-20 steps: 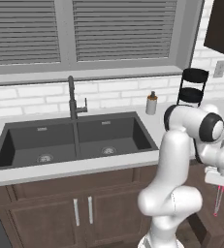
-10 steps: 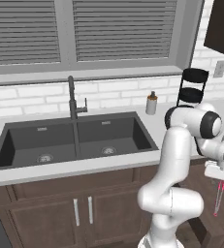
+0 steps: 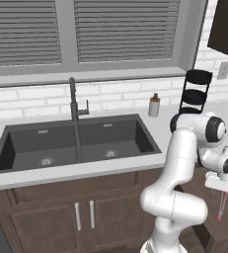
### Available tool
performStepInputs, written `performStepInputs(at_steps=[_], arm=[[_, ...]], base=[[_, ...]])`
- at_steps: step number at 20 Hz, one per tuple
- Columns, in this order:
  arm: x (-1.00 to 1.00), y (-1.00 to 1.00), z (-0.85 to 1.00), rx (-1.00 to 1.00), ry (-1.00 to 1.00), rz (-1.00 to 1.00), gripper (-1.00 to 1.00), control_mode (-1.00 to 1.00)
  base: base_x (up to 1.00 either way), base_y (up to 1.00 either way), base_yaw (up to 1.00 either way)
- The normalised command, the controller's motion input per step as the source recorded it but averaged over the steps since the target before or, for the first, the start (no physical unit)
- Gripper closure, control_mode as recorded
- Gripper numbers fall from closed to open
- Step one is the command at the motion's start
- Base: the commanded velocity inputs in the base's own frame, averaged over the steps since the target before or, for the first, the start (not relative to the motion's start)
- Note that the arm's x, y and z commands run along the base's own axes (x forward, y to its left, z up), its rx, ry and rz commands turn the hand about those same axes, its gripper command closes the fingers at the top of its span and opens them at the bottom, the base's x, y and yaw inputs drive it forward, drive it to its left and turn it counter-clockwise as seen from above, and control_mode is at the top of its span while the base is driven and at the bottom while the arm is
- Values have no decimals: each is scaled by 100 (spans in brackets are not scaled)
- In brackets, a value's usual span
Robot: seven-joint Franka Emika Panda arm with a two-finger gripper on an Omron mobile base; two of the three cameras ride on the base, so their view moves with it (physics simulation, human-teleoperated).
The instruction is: Pick the tongs from the drawer and place it on the counter.
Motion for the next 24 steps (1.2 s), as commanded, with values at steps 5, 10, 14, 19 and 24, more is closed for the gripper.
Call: performStepInputs(at_steps=[5, 10, 14, 19, 24], arm=[[7, 0, -54, 0, 0, 0, 100, -100], [0, 0, -47, 0, 2, 0, 100, -100], [-10, 0, -33, 0, 0, 0, 100, -100], [-28, -2, 11, 0, 0, 0, 100, -100], [-34, -12, 79, 0, -1, -3, 100, -100]], base=[[0, 0, 0], [0, 0, 0], [0, 0, 0], [0, 0, 0], [0, 0, 0]])
